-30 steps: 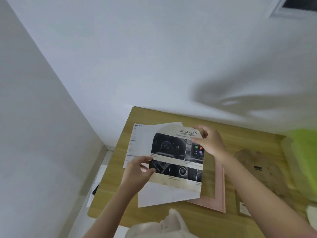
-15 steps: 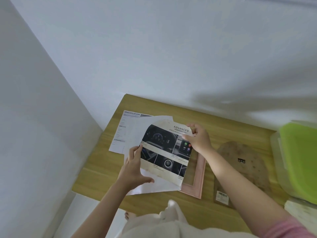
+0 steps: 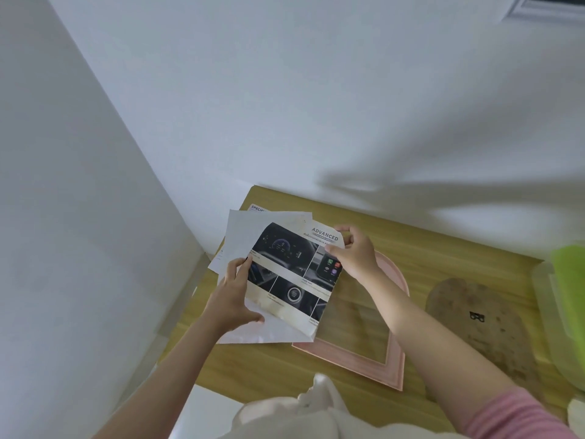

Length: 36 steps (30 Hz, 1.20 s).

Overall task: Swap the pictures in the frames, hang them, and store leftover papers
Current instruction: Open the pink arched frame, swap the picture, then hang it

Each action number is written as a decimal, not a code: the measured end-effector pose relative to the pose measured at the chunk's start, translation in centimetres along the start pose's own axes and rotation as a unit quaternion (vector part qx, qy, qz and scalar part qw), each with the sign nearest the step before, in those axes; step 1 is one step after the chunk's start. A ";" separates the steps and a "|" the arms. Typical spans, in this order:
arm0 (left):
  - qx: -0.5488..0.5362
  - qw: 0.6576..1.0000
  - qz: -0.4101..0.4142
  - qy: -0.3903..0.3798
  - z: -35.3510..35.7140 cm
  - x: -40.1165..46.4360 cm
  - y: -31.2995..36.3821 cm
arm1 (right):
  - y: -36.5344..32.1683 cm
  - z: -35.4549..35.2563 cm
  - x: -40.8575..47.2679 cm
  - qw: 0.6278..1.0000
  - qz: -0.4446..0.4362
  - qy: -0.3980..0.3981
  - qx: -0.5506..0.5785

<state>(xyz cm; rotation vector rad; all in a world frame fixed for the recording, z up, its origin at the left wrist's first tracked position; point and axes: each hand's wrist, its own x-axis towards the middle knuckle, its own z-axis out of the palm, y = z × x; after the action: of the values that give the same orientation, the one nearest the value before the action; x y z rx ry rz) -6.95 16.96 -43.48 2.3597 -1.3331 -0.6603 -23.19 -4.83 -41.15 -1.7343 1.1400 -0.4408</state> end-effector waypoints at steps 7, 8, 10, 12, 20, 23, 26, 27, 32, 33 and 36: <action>0.017 0.999 0.034 -0.020 -2.0 2.1 -2.0 | -0.9 1.7 1.3 1.000 0.010 0.016 0.008; 0.022 0.999 0.039 -0.023 -2.1 2.4 -2.3 | -0.9 1.8 1.4 1.000 0.013 0.019 0.007; 0.027 0.998 0.051 -0.027 -2.2 2.9 -2.8 | -0.8 1.8 1.6 0.999 0.016 0.027 0.004; 0.029 0.997 0.061 -0.035 -2.4 3.5 -3.0 | -0.7 1.7 1.8 0.999 0.017 0.041 0.006; 0.032 0.994 0.097 -0.035 -2.6 4.1 -2.7 | -1.1 1.0 2.4 0.998 0.016 0.055 0.020; -0.001 0.993 0.119 -0.005 -3.0 3.5 -2.1 | -1.1 0.2 2.3 0.998 0.010 0.062 0.028; -0.061 0.989 0.136 0.025 -3.4 2.5 -0.6 | -0.6 -1.3 1.8 0.997 0.001 0.073 0.026; -0.087 0.986 0.137 0.032 -3.3 2.1 0.1 | -0.3 -1.8 1.5 0.997 0.002 0.076 0.030; -0.159 0.978 0.114 0.066 -0.7 0.0 3.4 | 1.8 -4.8 -0.5 0.995 0.006 0.092 0.034; -0.166 0.979 0.102 0.068 0.0 -0.4 4.0 | 2.4 -5.2 -0.9 0.995 0.007 0.093 0.023; -0.182 0.979 0.076 0.057 2.0 -1.2 5.4 | 4.3 -6.5 -2.2 0.996 0.009 0.087 -0.010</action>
<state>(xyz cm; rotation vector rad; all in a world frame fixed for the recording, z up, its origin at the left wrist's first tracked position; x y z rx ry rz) -12.43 15.20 -42.14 1.9548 -1.2113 -0.6490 -31.00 -6.77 -41.50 -1.7284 1.2864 -0.5797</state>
